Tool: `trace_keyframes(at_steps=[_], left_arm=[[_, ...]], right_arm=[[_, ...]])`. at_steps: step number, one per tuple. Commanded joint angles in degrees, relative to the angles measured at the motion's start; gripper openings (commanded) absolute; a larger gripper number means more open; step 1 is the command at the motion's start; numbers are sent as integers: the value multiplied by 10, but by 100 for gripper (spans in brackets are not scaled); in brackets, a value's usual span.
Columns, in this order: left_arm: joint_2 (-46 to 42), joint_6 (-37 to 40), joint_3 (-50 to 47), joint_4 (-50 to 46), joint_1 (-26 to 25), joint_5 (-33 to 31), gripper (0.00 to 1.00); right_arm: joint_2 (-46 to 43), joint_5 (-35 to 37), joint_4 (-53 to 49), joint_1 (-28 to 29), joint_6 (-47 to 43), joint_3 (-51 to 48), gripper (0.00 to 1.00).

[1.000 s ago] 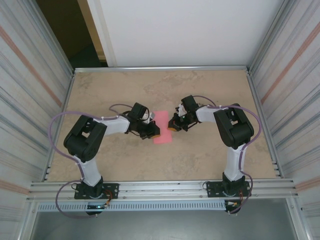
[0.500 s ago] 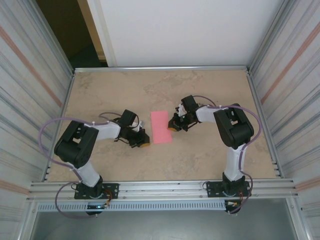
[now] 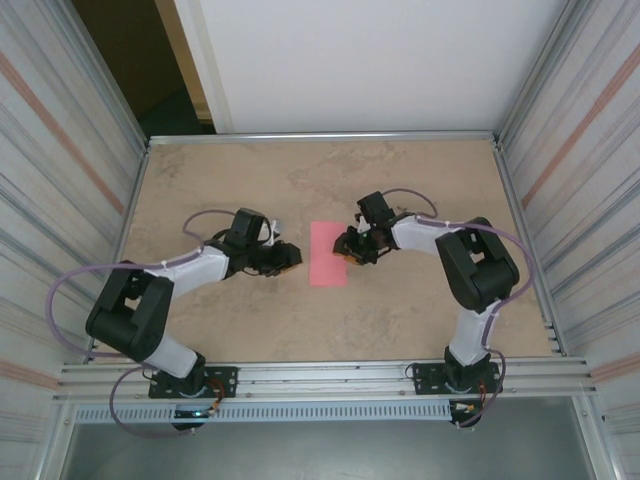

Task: Fold a paper plane with a square sheet of paper (pick it up from the middle)
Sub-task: First fold the square sheet of paper in half at the center of the table, then fold the triangle a second time at the center of the table.

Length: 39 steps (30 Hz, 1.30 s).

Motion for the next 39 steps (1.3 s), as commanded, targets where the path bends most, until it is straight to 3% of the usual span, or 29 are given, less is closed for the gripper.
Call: trace_keyframes(at_steps=[1,9,18,25,32,39], left_arm=[[33,-17,30,50,-12,-9,35],[116,-15,101,60,-27,4,38],[205,33,194,-9,-25,8,39],[227,51,206,-33,-21,18,39],[238,39,203,-55,-15,5,39],[220,-20,162,-54,-15,-34,40]], right_arm=[[-75,55,-12,-6,20,-16,45],[-183,73,47,-45,44,-134,58],[-184,57,85,-33,73,-169,56],[-184,62,82,-29,87,-172,55],[-173,36,72,-22,92,-170,53],[-172,-12,91,-3,131,-183,51]])
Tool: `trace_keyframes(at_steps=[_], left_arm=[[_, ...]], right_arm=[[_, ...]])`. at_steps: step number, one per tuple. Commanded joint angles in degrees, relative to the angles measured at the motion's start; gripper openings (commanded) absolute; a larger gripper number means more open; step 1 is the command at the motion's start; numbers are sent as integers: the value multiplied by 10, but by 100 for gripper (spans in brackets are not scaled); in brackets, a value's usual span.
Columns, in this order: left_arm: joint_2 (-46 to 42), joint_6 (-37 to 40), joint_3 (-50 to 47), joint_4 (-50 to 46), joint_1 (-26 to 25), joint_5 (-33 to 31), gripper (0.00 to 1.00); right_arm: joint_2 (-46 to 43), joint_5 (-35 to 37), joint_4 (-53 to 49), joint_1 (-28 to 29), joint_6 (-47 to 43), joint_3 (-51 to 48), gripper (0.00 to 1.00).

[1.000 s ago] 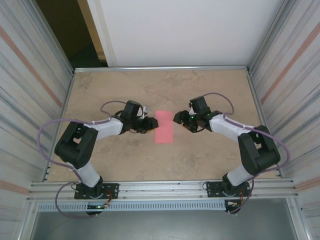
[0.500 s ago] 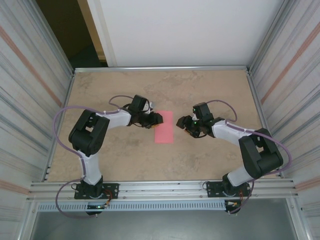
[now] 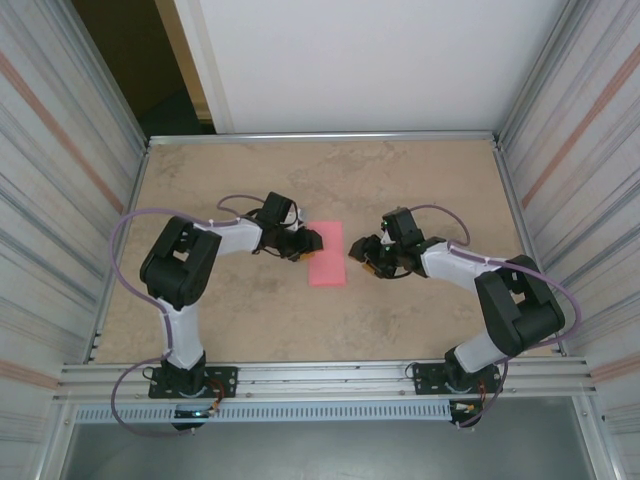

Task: Fold a paper plane with a square sheet of paper (pick it up from the middle)
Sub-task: Fold the triangle a second time at the center of the table.

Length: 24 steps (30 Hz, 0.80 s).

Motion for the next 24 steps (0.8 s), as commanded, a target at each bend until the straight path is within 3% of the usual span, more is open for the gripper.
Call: trace_keyframes(at_steps=[1,24], left_arm=[[-8,-33,-28,-30,2,-33,40],[14,-20,-20,-43,5,-25,39]], right_arm=[[5,-30,7,15,32,-8,51],[77,-48,22,55,41,8,34]])
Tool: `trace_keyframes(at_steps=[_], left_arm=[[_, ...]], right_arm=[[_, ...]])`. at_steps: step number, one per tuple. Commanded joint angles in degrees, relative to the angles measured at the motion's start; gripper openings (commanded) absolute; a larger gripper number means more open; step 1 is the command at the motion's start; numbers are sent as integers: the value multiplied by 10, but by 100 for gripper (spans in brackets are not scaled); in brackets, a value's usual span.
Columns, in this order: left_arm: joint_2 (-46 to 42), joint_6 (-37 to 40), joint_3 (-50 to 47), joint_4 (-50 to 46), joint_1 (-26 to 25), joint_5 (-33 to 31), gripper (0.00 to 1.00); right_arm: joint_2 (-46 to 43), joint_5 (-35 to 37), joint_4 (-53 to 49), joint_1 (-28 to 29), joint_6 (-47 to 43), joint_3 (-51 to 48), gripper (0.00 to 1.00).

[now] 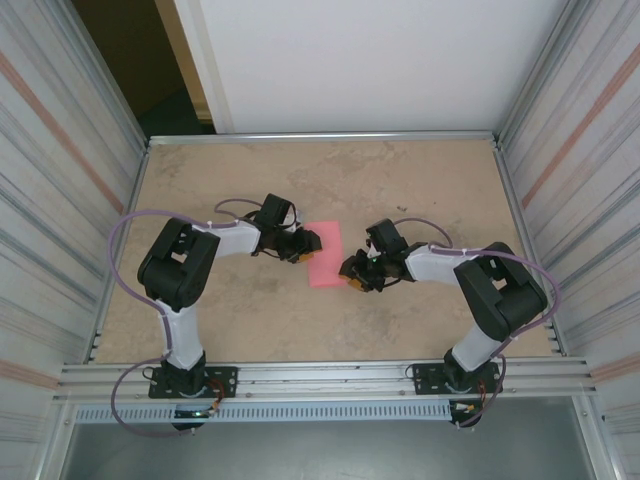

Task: Fold a paper plane with a square sheet of paper (pick it up from the middle)
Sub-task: Fold the triangle a second time at the center of the table.

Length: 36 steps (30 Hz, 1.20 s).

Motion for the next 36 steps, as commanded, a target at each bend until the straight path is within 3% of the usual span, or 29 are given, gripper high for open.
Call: trace_keyframes(at_steps=[1,20,26,31,36], left_arm=[[20,10,-7,-54,5,-20,39],[23,11,-8,-51,7,-17,39],[19,9,-7,-49,7,-11,38],[-14,-8,-6,16,11,34,38],[-15,18,27,-6,14,24,39]], right_arm=[[11,-12,10,5,9,9,32],[15,2,53,1,26,-4,22],[17,-1,57,1,32,-6,14],[9,-2,49,-5,31,-13,6],[1,-2,41,-9,29,-13,2]])
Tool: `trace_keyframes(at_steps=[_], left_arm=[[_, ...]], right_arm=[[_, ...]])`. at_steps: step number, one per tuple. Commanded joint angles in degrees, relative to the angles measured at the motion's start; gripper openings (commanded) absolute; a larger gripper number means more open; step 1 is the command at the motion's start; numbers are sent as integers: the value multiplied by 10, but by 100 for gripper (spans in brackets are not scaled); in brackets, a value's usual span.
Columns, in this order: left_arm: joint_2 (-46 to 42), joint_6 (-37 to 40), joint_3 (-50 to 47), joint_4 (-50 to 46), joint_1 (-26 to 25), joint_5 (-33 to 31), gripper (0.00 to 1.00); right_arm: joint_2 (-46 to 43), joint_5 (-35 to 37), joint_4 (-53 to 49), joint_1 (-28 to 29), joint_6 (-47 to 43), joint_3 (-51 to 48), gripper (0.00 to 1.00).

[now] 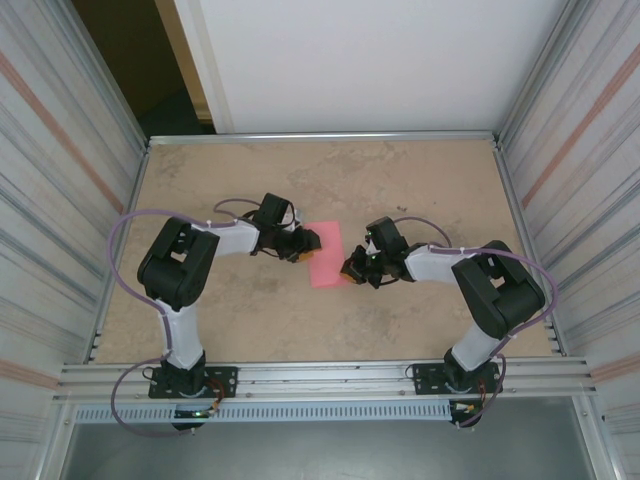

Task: Fold a paper plane with a square sheet of paper (pick it up from the middle)
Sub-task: Fold the triangle a second time at the center of the table.

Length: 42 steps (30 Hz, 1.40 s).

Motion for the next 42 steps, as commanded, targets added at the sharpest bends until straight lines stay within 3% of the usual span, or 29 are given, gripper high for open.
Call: trace_keyframes(at_steps=[1,24,42], left_arm=[[-13,20,27,-14,7,2,39],[53,50,46,-68,6,-20,38],[56,51,43,-69,5,-20,38]], right_arm=[[-9,3,-15,-4,2,-9,2],[-15,-10,-31,9,-3,32,3],[71,4,1,35,10,100,3]])
